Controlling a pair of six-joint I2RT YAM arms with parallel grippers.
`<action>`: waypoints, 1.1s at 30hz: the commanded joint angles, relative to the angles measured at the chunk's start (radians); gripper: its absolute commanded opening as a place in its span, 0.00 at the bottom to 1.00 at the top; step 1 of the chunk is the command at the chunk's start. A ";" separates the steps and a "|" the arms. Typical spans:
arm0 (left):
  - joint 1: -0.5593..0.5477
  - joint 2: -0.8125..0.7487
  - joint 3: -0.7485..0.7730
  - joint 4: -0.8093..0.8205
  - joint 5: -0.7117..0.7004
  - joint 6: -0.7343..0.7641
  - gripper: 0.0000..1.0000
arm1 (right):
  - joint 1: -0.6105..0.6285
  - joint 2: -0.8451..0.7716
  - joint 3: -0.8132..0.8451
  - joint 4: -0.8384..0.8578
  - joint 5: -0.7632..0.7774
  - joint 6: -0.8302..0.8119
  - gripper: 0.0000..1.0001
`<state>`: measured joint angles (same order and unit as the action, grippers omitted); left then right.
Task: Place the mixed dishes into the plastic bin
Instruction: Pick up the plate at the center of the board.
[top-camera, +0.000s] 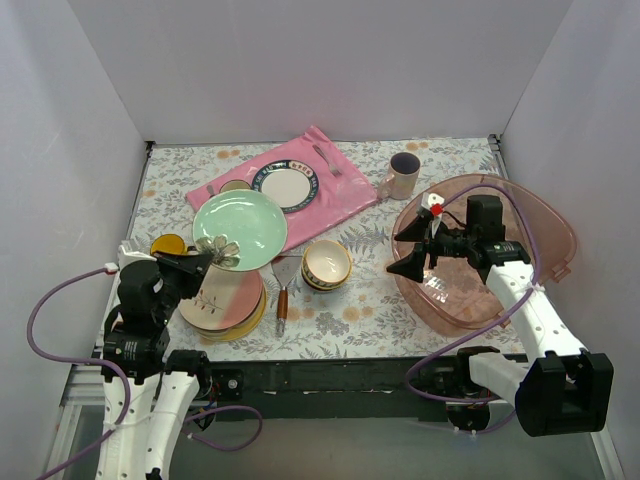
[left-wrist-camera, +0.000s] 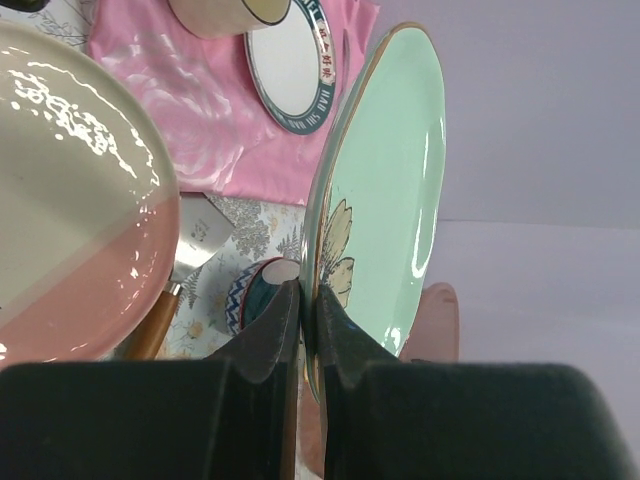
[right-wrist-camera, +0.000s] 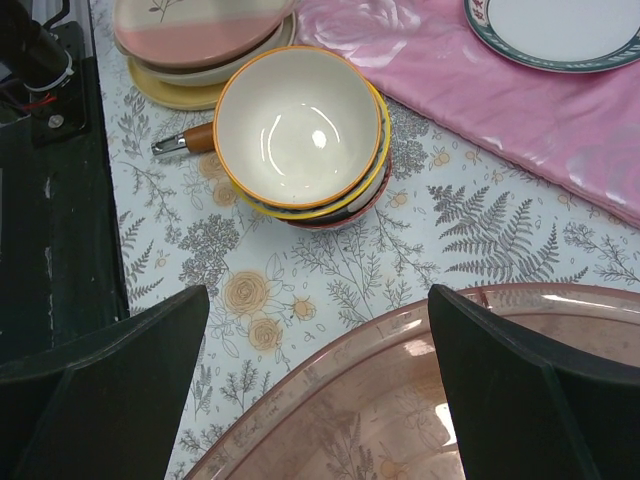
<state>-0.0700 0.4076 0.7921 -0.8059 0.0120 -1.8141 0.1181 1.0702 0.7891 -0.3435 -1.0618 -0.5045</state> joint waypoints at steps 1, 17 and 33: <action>0.003 -0.032 0.026 0.198 0.081 -0.013 0.00 | -0.003 0.019 0.061 -0.037 -0.032 -0.008 0.99; 0.003 -0.049 -0.060 0.384 0.221 -0.016 0.00 | -0.001 0.091 0.242 -0.247 -0.081 -0.066 0.98; 0.003 -0.038 -0.132 0.520 0.332 -0.036 0.00 | 0.003 0.152 0.343 -0.253 -0.184 0.090 0.96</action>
<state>-0.0700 0.3832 0.6525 -0.4652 0.2790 -1.8080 0.1184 1.2057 1.0676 -0.5953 -1.1755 -0.4850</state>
